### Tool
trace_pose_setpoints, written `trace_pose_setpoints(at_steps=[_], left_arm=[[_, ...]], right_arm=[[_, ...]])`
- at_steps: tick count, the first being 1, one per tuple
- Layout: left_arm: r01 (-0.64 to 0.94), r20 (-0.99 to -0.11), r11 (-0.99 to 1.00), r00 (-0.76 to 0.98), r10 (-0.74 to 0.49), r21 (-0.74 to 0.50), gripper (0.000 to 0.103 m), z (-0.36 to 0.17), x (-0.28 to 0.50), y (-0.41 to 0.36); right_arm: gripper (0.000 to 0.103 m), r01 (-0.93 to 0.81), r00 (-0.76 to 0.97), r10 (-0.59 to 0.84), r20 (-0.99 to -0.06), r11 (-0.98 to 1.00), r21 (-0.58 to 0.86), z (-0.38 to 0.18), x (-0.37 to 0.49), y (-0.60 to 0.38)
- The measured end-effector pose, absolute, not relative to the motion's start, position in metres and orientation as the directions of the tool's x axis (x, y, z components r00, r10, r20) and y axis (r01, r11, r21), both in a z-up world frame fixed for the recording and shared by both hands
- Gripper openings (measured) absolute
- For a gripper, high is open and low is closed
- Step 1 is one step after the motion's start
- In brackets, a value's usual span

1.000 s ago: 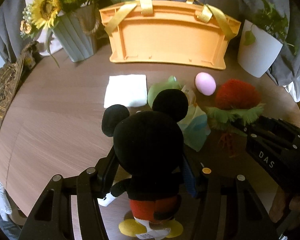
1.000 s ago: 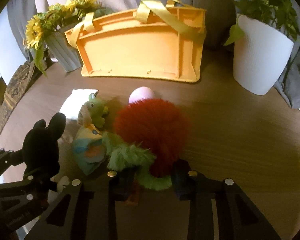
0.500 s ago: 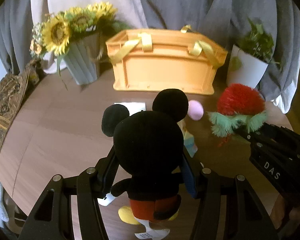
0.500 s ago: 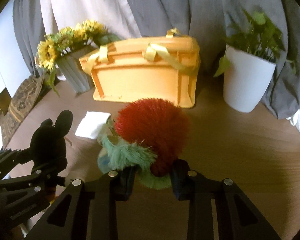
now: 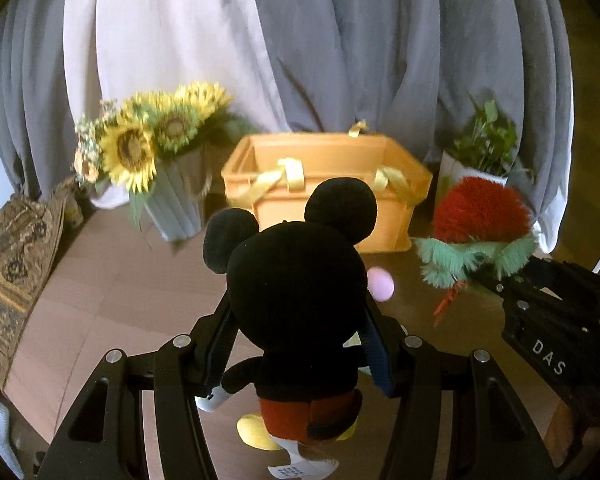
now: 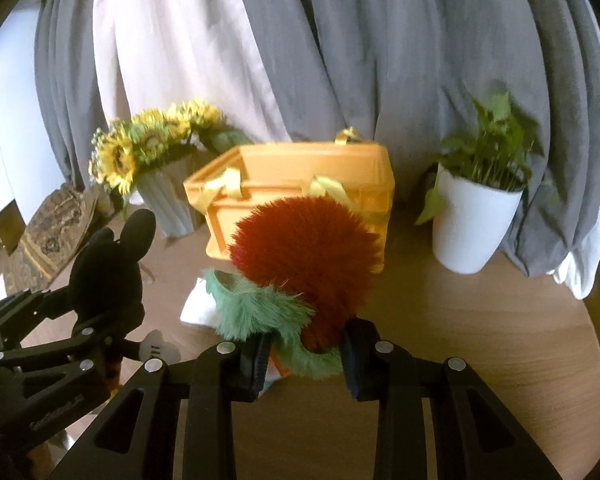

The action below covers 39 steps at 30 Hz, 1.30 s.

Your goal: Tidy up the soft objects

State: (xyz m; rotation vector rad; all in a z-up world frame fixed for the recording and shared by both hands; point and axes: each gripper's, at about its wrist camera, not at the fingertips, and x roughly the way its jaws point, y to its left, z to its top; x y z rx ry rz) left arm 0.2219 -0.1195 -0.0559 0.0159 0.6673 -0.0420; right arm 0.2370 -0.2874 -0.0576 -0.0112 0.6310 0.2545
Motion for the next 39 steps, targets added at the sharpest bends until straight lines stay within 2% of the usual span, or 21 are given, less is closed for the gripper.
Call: trace_pose_setpoints(at_steps=[16,26,39], left_arm=[[0.129,-0.491,0.991,0.865,-0.105,0.015,0.057,-0.005,0.242,-0.096],[0.173,-0.448,0.985,0.882,-0.144,0.026,0.057,0.014,0.265,-0.082],[0.210,-0.393,0.977,0.902,-0.177,0.042,0.057,0.037,0.298,-0.076]], right_arm=[[0.031,-0.151,0.860,0.164,-0.483,0.986,0.064,-0.005,0.231,-0.263],[0.031,-0.116,0.902,0.124,-0.414,0.992,0.043,0.023,0.243,-0.246],[0.032,-0.102,0.917,0.120,-0.381,0.992,0.068,0.040,0.272,-0.238]])
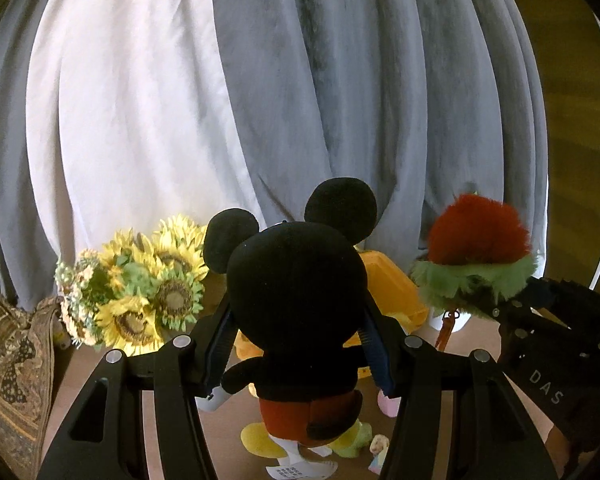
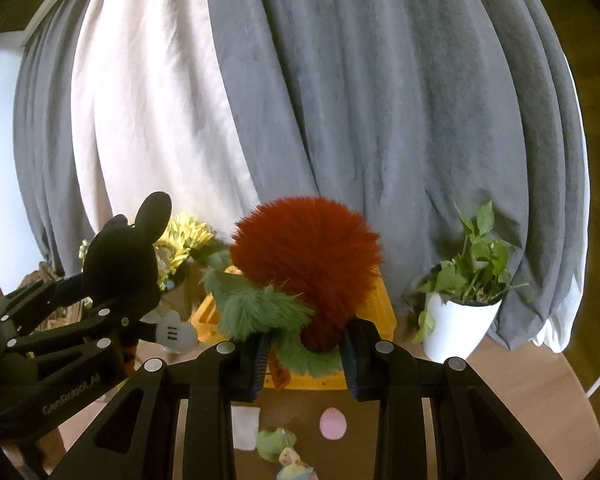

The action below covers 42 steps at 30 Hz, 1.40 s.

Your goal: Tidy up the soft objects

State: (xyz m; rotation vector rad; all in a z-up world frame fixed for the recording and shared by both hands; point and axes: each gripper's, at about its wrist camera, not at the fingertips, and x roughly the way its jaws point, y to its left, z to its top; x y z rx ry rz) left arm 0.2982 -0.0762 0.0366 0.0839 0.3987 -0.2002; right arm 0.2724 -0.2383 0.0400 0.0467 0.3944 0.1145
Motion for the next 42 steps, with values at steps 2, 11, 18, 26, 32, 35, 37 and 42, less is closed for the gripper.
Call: trace_pose_setpoints(at_steps=[2,11,18,26,32,35,37,42], left_arm=[[0.215,-0.390,0.976,0.903,-0.182,0.042,0.057,0.038,0.303,-0.076],[0.207,-0.373,0.977,0.911,-0.175,0.047,0.057,0.041,0.338,-0.075],[0.203,-0.375,0.978,0.912,-0.170,0.050,0.057,0.040,0.365,-0.083],[0.187,-0.403,0.981,0.902,-0.152,0.048,0.057,0.032,0.402,-0.088],[0.185,-0.430,0.981,0.891,-0.144,0.055,0.057,0.020,0.432,-0.092],[0.193,-0.450,0.980,0.881,-0.149,0.054,0.057,0.013,0.447,-0.095],[0.198,-0.464,0.979,0.873,-0.150,0.056,0.057,0.006,0.459,-0.097],[0.203,-0.486,0.978,0.861,-0.154,0.051,0.057,-0.008,0.481,-0.099]], right_arm=[[0.032,-0.101,0.919,0.119,-0.377,0.993,0.066,0.041,0.278,-0.238],[0.032,-0.107,0.923,0.123,-0.363,0.992,0.065,0.046,0.308,-0.235],[0.032,-0.115,0.921,0.130,-0.367,0.991,0.063,0.044,0.333,-0.238],[0.032,-0.128,0.906,0.146,-0.396,0.989,0.071,0.035,0.375,-0.242],[0.032,-0.124,0.895,0.144,-0.423,0.989,0.074,0.025,0.406,-0.246],[0.032,-0.119,0.888,0.138,-0.438,0.990,0.071,0.018,0.421,-0.249],[0.032,-0.118,0.883,0.136,-0.450,0.991,0.069,0.013,0.430,-0.249],[0.032,-0.105,0.859,0.128,-0.496,0.992,0.075,-0.005,0.453,-0.252]])
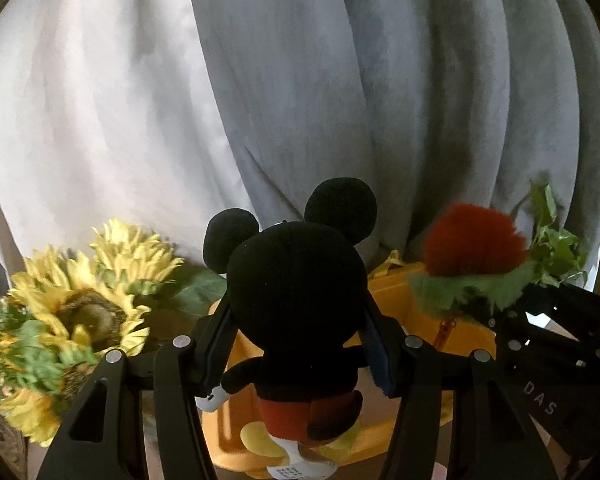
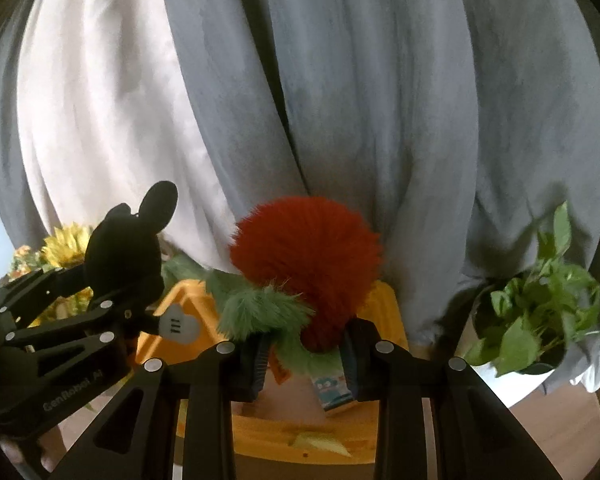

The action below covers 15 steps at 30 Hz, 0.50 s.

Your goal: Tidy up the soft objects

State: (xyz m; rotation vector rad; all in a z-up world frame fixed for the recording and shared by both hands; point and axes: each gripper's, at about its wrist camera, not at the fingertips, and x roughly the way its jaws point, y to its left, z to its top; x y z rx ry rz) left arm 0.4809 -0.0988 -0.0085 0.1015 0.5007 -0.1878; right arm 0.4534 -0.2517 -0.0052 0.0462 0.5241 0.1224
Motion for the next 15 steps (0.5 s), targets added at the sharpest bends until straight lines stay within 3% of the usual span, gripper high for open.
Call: trace_pose_setpoints(at_steps=[6,15], left_arm=[[0.210,-0.504,0.977,0.849,-0.160,0.043,0.057,-0.026,0.503,-0.101],[0.252,-0.619,0.966,0.768,-0.167,0.052,0.057,-0.062,0.531,-0.115]], right_arm=[[0.032,-0.093,0.826,0.123,-0.550,0.992,0.082,-0.027,0.477,-0.252],[0.032,-0.081,0.777,0.120,-0.618,0.993,0.091,-0.056,0.497,-0.253]])
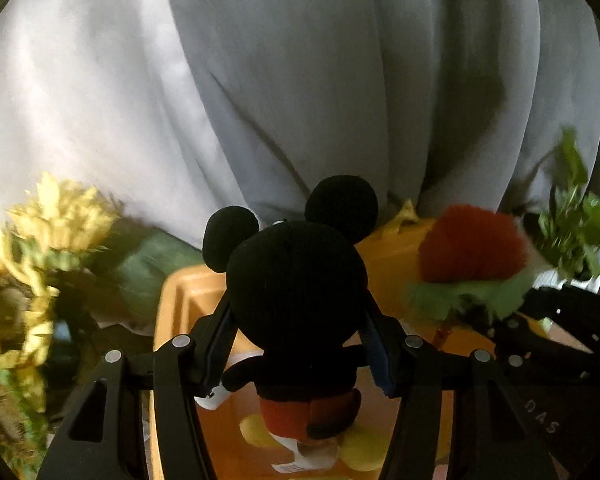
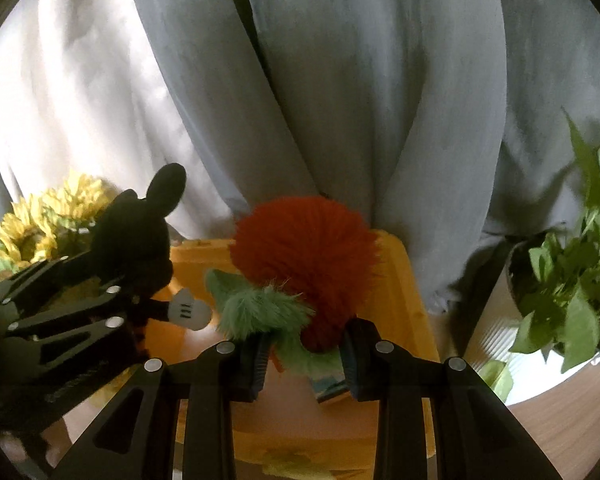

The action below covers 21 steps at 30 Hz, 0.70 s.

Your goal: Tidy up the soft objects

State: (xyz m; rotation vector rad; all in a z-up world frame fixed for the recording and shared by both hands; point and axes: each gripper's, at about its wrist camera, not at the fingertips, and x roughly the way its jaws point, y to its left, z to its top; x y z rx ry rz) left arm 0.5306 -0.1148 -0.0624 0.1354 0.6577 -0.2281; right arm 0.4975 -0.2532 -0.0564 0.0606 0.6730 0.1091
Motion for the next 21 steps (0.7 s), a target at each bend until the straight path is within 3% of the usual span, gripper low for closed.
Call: trace_pose_setpoints(at_steps=[12,17,21], left_arm=[[0.292,-0.723,0.953,0.675,-0.148,0.078,0.061,-0.079,0.542,-0.118],[0.309,-0.738,0.949,0.653,-0.170,0.055,0.062,-0.082,0.547,-0.120],[0.312,-0.731,0.948,0.661,-0.171,0.061,0.070,-0.077,0.545,-0.123]], right_arm=[[0.034,-0.099,0.716,0.132,-0.685,0.991,0.087,-0.078,0.511,-0.253],[0.046,-0.080,0.709,0.117,-0.696,0.993,0.086,-0.080,0.513,-0.257],[0.053,-0.052,0.717,0.102,-0.690,0.994,0.094,-0.077,0.510,-0.267]])
